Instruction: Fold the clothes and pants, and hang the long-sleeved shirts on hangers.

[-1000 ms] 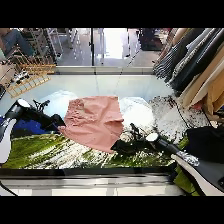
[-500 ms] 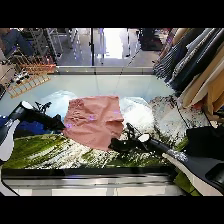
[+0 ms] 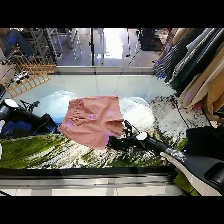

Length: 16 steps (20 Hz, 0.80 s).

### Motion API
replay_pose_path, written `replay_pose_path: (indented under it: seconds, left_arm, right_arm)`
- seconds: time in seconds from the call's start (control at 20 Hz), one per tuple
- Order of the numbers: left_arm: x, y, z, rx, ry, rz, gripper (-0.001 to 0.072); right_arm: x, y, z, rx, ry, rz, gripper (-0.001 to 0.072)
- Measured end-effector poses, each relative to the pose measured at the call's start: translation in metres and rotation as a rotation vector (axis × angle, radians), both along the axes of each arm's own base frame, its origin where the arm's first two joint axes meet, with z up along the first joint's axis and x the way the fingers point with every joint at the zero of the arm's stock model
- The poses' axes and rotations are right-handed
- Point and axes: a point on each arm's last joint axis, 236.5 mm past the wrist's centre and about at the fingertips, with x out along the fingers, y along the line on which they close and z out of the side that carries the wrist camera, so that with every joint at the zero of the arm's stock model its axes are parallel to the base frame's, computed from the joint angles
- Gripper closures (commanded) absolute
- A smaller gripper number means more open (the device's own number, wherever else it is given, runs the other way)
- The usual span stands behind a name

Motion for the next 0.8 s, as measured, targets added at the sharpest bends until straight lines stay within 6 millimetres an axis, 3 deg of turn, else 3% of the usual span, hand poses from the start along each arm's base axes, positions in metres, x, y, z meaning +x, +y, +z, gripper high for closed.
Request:
replay_pose_path:
  seconds: [0.15, 0.5, 0.8]
  left_arm:
    - [-0.003, -0.005, -0.014, 0.006, 0.023, 0.041, 0.0186]
    - [0.020, -0.025, -0.035, -0.013, -0.033, 0.148, 0.0188]
    - [0.019, -0.029, -0.048, -0.021, 0.005, 0.177, 0.0201]
  right_arm:
    - [0.000, 0.000, 0.000, 0.000, -0.001, 0.001, 0.0699]
    - [0.001, 0.000, 0.001, -0.002, -0.008, 0.001, 0.0699]
    - [0.002, 0.000, 0.001, -0.003, -0.011, -0.001, 0.0699]
